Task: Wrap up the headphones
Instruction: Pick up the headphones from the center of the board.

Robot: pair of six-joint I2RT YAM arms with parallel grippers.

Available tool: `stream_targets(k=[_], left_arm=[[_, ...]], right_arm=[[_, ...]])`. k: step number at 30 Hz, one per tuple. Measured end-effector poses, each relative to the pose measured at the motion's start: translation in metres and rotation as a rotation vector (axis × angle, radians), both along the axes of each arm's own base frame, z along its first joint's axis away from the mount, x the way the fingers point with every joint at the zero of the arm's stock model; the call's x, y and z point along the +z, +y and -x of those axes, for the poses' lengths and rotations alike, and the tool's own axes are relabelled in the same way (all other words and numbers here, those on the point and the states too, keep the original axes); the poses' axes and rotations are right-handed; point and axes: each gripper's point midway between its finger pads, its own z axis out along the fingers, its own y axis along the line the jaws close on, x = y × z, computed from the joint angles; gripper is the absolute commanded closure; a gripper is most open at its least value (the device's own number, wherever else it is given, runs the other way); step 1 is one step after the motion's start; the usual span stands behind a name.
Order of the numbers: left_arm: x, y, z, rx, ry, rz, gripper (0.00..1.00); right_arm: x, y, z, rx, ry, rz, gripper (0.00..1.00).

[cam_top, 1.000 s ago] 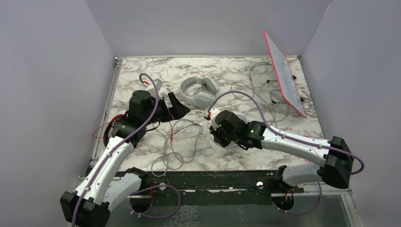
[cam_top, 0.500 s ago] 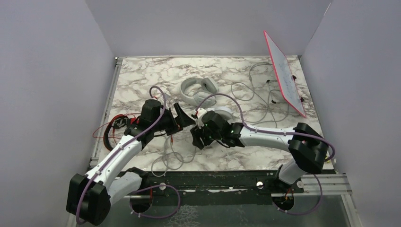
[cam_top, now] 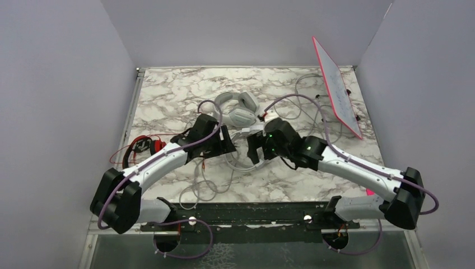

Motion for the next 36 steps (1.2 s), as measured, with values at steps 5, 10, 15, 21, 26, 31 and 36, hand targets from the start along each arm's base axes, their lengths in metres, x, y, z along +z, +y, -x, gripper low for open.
stream_targets(k=[5,10,15,21,26,31,36], left_arm=[[-0.002,-0.017,-0.012,-0.002,-0.030,-0.136,0.31],[-0.028,-0.009,-0.008,0.031,-0.009,-0.296,0.30],[-0.038,0.000,-0.004,0.056,0.003,-0.370,0.26],[-0.038,0.002,-0.005,0.085,0.002,-0.371,0.25],[-0.037,-0.003,-0.009,0.090,-0.013,-0.351,0.25],[-0.041,-0.004,-0.010,0.090,-0.016,-0.348,0.26],[-0.049,0.000,-0.006,0.085,-0.011,-0.358,0.26]], right_arm=[[0.019,-0.049,-0.024,-0.158,-0.041,-0.013,0.00],[0.012,-0.059,-0.028,-0.199,-0.024,0.008,0.00],[-0.017,-0.070,-0.043,-0.337,0.094,0.053,0.09],[-0.048,-0.062,-0.051,-0.597,0.315,0.105,0.22],[-0.080,-0.062,-0.040,-0.800,0.462,0.177,0.21],[-0.098,-0.065,-0.029,-0.917,0.509,0.249,0.22],[-0.114,-0.070,-0.021,-0.987,0.527,0.232,0.28]])
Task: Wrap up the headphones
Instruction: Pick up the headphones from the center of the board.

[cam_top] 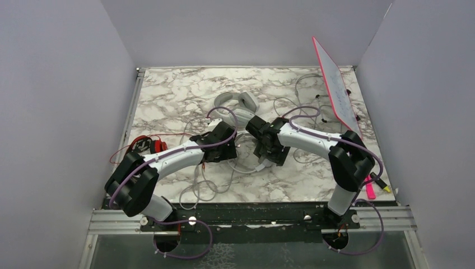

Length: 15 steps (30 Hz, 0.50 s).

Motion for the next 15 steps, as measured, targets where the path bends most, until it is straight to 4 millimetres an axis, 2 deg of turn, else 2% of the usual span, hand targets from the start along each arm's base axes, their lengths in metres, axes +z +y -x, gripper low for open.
stream_targets(k=[8,15], left_arm=[[-0.004,-0.003,0.000,-0.005,-0.014,0.014,0.27],[-0.020,-0.015,0.002,-0.035,0.004,-0.010,0.39]], right_arm=[[-0.002,0.008,0.000,-0.089,-0.035,-0.040,0.39],[0.002,0.005,0.009,-0.143,-0.067,-0.047,0.58]])
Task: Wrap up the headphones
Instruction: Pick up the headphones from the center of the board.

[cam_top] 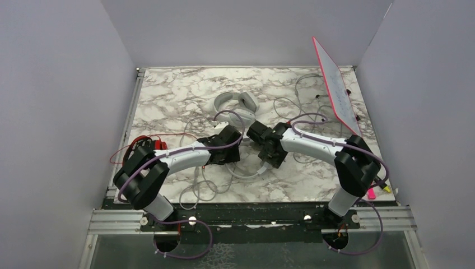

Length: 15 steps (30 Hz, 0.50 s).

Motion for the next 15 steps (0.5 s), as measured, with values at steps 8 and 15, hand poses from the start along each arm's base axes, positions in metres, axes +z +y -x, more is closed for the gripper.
stream_targets(k=[8,15], left_arm=[[0.001,-0.008,-0.001,0.010,-0.016,-0.001,0.47],[0.031,-0.015,0.009,0.052,-0.068,0.078,0.30]], right_arm=[[0.012,-0.001,0.006,-0.044,-0.035,-0.044,0.63],[0.023,-0.002,-0.001,-0.084,-0.088,-0.055,0.63]])
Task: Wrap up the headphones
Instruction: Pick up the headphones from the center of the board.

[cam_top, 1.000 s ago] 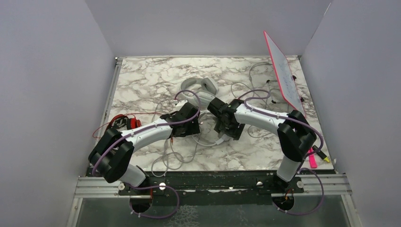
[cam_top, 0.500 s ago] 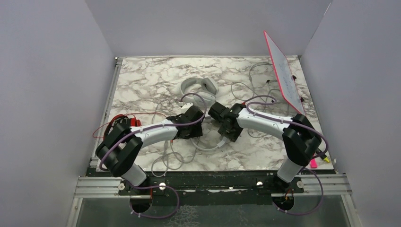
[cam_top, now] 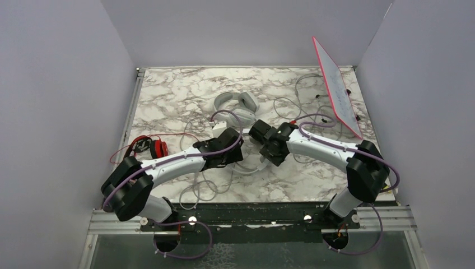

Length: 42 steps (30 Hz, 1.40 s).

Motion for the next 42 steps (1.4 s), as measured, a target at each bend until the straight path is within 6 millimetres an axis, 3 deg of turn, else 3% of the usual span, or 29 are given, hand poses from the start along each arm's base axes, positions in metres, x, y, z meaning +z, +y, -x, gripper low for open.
stream_targets(k=[4,14,19,21,22,25,26,28,32,35,37,42], left_arm=[[0.010,0.001,-0.001,0.026,-0.022,0.021,0.33],[-0.013,0.003,-0.001,0.040,0.031,-0.054,0.48],[-0.011,0.007,-0.006,0.049,0.014,-0.085,0.76],[-0.010,0.010,-0.008,0.053,0.005,-0.101,0.96],[-0.009,0.011,-0.009,0.057,-0.001,-0.108,1.00],[-0.003,0.013,-0.016,0.071,-0.025,-0.122,1.00],[-0.001,0.013,-0.017,0.074,-0.031,-0.123,1.00],[0.002,0.013,-0.021,0.074,-0.048,-0.127,1.00],[0.014,0.014,-0.024,0.054,-0.070,-0.136,1.00],[0.032,0.016,-0.034,0.045,-0.096,-0.149,1.00],[0.049,0.016,-0.041,0.033,-0.125,-0.145,1.00],[0.115,0.029,-0.061,0.055,-0.239,-0.070,1.00]], right_arm=[[0.006,0.004,-0.007,-0.008,-0.023,-0.002,0.63],[0.005,0.007,-0.008,-0.020,-0.031,-0.006,0.63],[0.007,0.005,-0.009,-0.027,-0.041,-0.002,0.62],[0.009,0.005,-0.008,-0.028,-0.045,-0.003,0.59],[0.010,0.005,-0.008,-0.026,-0.048,-0.004,0.57],[0.016,0.006,-0.007,-0.017,-0.062,-0.018,0.43],[0.018,0.007,-0.007,-0.008,-0.066,-0.022,0.35],[0.022,0.009,-0.005,0.033,-0.073,-0.023,0.11],[0.034,0.022,-0.007,0.284,-0.122,-0.018,0.00],[0.057,0.025,-0.003,0.569,-0.220,-0.033,0.00],[0.089,0.027,0.002,0.747,-0.313,-0.047,0.00],[0.200,0.041,0.003,1.056,-0.592,-0.065,0.00]])
